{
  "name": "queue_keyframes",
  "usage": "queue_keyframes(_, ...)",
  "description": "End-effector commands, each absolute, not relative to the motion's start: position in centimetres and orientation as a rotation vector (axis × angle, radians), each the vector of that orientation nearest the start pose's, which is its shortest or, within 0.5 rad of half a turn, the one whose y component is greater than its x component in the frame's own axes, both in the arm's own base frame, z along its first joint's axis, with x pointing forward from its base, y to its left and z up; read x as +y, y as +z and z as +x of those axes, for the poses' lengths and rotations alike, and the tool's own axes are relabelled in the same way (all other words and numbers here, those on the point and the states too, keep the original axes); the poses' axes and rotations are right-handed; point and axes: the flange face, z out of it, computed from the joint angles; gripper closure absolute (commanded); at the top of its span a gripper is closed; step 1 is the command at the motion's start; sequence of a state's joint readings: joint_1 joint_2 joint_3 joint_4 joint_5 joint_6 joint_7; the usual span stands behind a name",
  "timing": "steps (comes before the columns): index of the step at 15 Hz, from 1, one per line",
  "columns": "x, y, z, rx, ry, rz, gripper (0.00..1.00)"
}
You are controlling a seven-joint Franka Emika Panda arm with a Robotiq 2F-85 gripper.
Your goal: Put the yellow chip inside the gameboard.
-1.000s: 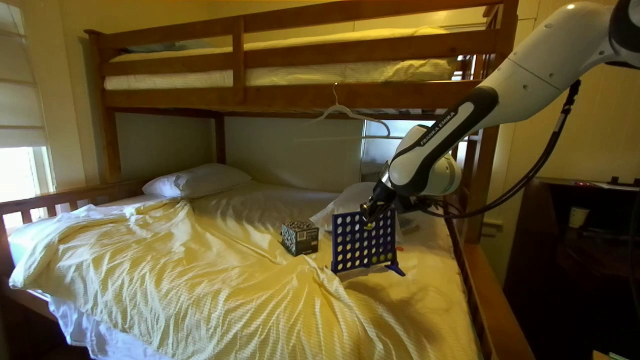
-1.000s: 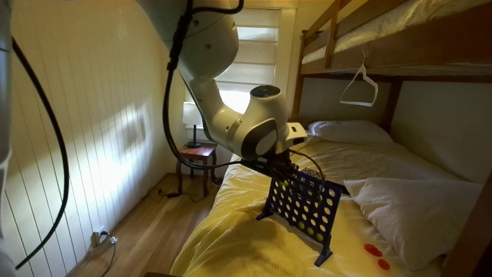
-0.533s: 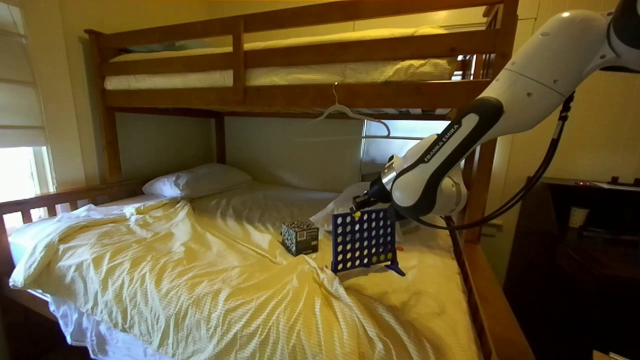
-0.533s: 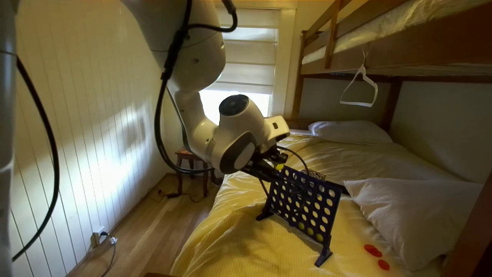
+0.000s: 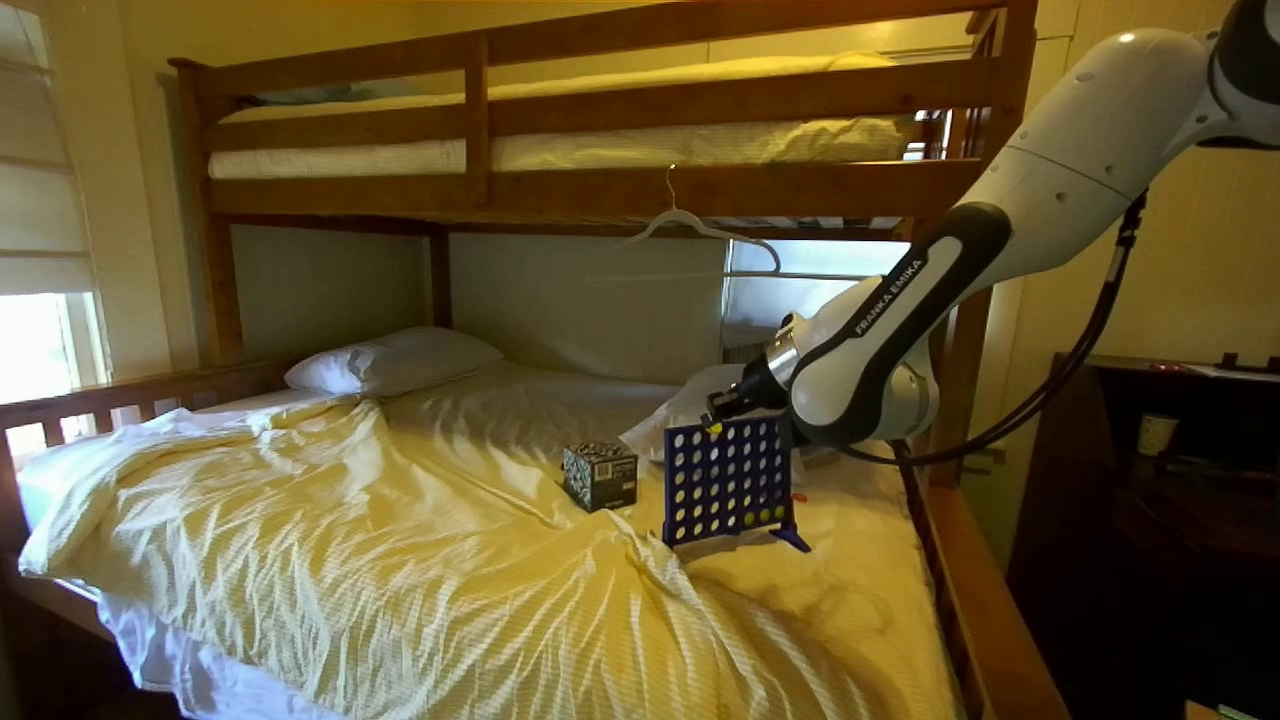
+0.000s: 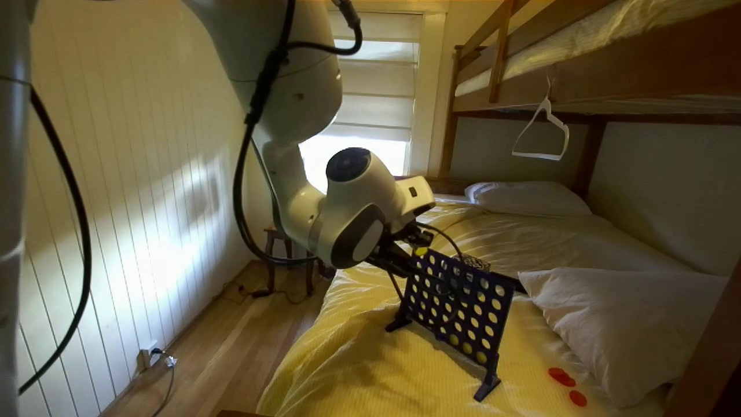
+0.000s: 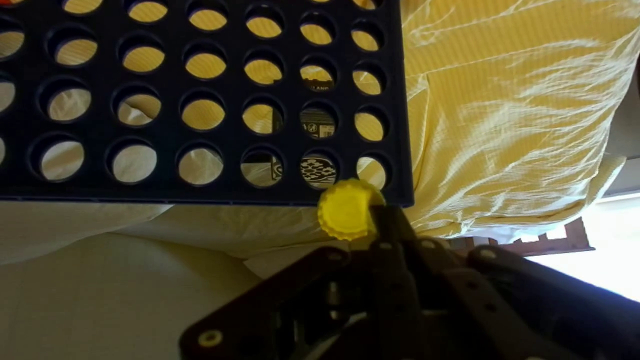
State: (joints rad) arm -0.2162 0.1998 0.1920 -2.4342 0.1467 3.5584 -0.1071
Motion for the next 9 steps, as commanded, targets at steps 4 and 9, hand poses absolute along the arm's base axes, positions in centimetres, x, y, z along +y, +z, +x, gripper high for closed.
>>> queue_keyframes(4,-3.8,34.0,53.5,0.204,-1.502,-2.745,1.0)
queue_keyframes(9,-5.1,33.6,53.1,0.274,-1.582,-2.639,1.0)
